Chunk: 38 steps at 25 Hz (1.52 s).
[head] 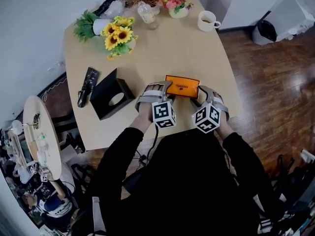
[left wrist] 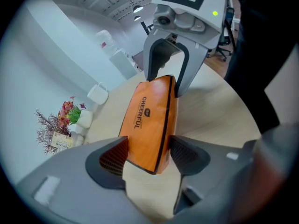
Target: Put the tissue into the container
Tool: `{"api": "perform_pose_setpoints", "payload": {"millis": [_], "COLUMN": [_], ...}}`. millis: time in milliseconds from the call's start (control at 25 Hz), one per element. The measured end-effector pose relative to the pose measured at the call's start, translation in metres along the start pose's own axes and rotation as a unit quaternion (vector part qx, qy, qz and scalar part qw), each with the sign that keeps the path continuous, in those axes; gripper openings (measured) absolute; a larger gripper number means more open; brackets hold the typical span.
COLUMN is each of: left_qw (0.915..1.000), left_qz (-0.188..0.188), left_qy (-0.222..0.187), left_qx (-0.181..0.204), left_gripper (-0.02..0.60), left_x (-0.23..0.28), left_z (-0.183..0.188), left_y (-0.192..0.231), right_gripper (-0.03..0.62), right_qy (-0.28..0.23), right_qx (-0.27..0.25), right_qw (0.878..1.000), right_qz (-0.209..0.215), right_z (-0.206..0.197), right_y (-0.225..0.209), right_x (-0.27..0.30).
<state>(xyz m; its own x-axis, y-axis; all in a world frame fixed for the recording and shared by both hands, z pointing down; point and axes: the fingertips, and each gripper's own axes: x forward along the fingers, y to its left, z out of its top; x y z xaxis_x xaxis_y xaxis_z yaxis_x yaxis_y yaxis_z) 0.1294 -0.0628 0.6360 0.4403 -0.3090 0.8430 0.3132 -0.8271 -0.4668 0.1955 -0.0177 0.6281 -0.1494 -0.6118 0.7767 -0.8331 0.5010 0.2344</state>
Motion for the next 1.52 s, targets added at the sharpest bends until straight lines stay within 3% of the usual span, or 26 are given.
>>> {"api": "perform_pose_setpoints", "payload": {"millis": [400, 720, 880, 1080, 1320, 1520], "left_qw": [0.9992, 0.9918, 0.9837, 0.9667, 0.9485, 0.9422], "left_qz": [0.012, 0.051, 0.089, 0.137, 0.175, 0.190], "left_qy": [0.028, 0.080, 0.103, 0.152, 0.182, 0.188], "left_qx": [-0.024, -0.085, -0.117, -0.154, -0.191, -0.202], "left_gripper": [0.249, 0.238, 0.233, 0.227, 0.227, 0.227], "left_x": [-0.022, -0.079, -0.116, -0.165, -0.212, -0.235], "left_z": [0.001, 0.000, -0.009, -0.038, -0.096, -0.156], "left_y": [-0.001, 0.013, 0.018, 0.022, 0.019, 0.015], "right_gripper": [0.262, 0.258, 0.256, 0.253, 0.252, 0.252], "right_qy": [-0.021, -0.071, -0.106, -0.161, -0.198, -0.204], "right_qx": [-0.031, -0.097, -0.137, -0.188, -0.232, -0.249], "right_qw": [0.999, 0.992, 0.984, 0.966, 0.947, 0.941], "right_qz": [0.010, 0.031, 0.050, 0.078, 0.097, 0.106], "right_z": [0.015, 0.061, 0.091, 0.138, 0.200, 0.247], "right_y": [0.003, 0.003, 0.009, 0.030, 0.072, 0.113], "right_x": [-0.018, -0.059, -0.077, -0.088, -0.084, -0.061]}}
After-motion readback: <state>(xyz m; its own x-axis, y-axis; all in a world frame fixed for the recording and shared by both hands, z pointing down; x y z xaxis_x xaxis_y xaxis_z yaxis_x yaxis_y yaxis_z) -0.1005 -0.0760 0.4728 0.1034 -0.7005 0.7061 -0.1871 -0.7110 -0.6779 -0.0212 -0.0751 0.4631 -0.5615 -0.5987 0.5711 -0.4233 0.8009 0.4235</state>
